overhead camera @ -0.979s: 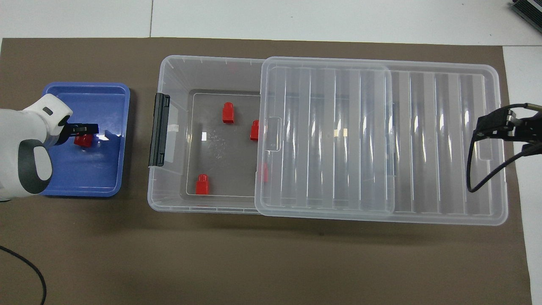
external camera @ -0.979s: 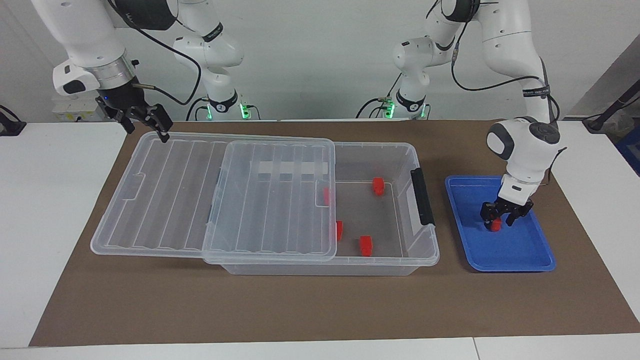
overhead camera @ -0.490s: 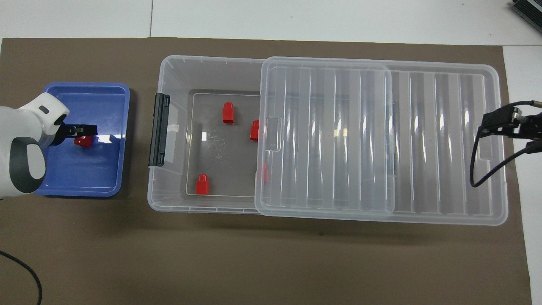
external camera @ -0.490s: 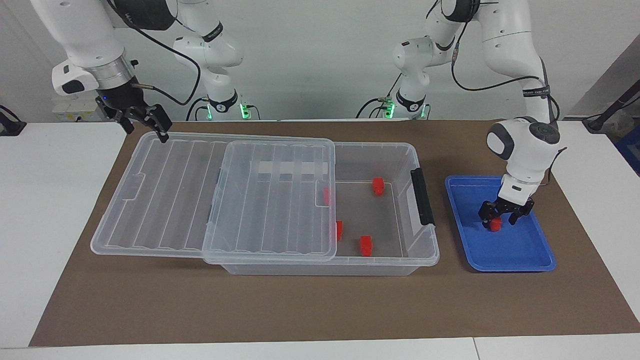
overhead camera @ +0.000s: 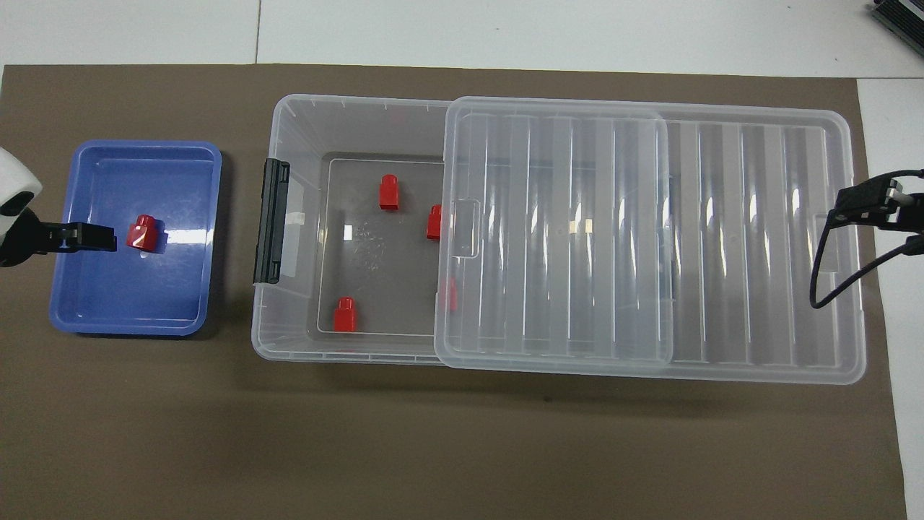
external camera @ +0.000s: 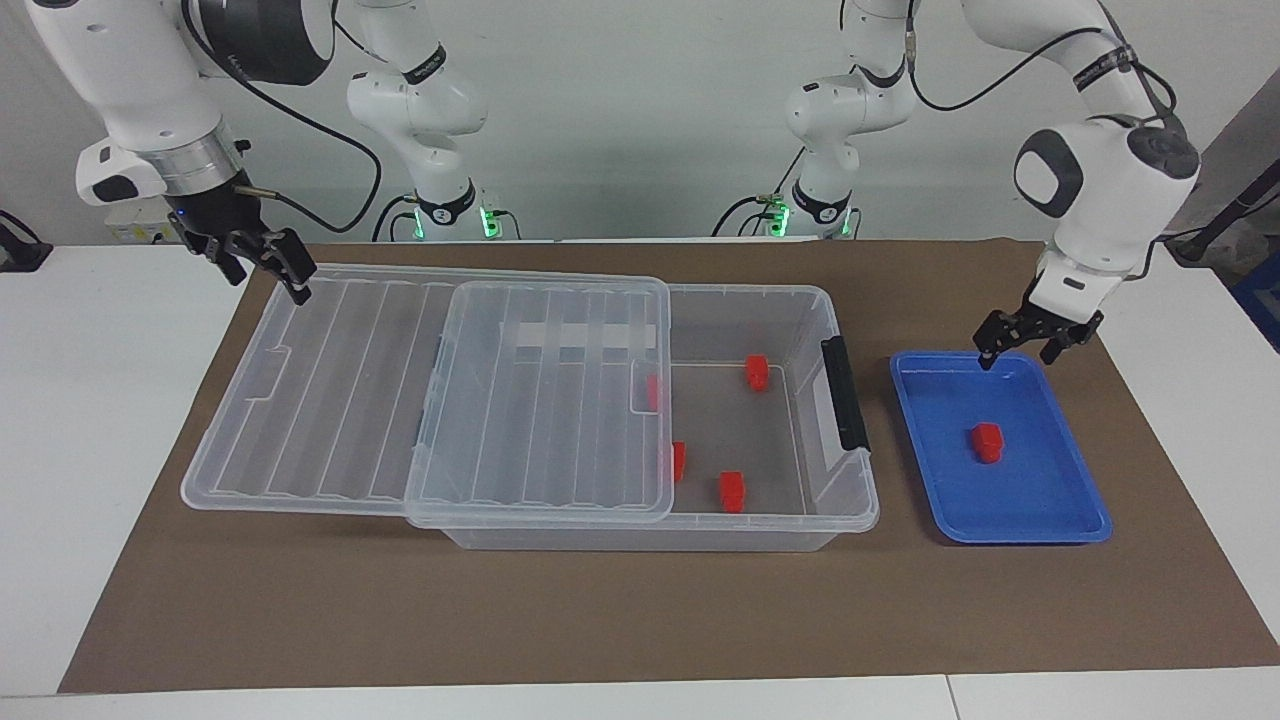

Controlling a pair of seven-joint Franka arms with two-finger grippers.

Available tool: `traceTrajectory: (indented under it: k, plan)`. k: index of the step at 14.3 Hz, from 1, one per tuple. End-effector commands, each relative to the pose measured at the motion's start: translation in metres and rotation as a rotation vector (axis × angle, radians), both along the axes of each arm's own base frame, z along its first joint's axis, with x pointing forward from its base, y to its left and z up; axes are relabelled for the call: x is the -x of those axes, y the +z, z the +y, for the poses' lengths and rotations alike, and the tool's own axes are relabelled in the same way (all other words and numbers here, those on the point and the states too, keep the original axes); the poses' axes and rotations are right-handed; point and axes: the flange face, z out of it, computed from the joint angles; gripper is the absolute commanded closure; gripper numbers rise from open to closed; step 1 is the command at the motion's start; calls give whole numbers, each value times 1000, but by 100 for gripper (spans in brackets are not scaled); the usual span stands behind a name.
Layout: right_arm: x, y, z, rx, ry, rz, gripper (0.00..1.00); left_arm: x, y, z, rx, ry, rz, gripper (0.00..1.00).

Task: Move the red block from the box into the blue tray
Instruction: 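Withdraw the left gripper from the red block toward the tray edge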

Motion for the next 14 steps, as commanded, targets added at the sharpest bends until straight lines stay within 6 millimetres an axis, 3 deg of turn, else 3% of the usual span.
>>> traceTrajectory:
  k: [1, 2, 4, 6, 7, 11, 14]
  plan:
    - [9, -15, -25, -8, 36, -26, 65, 36, 58, -9, -11, 10, 42, 0]
    - [10, -22, -35, -5, 50, -28, 100, 46, 75, -9, -12, 12, 50, 0]
    - [10, -39, -51, 0, 50, -38, 100, 64, 101, -24, -16, -6, 94, 0]
    - [11, -66, -79, 1, 1, -39, 100, 82, 128, -37, -24, -23, 91, 0]
    - [11, -81, -96, 7, -25, -57, 100, 83, 127, -41, -28, -30, 86, 0]
    - [-2, -131, -128, 15, -79, -84, 100, 84, 132, -43, -26, -42, 79, 0]
    - [-6, -142, -133, 15, -75, -82, 100, 78, 138, -71, -42, -92, 32, 0]
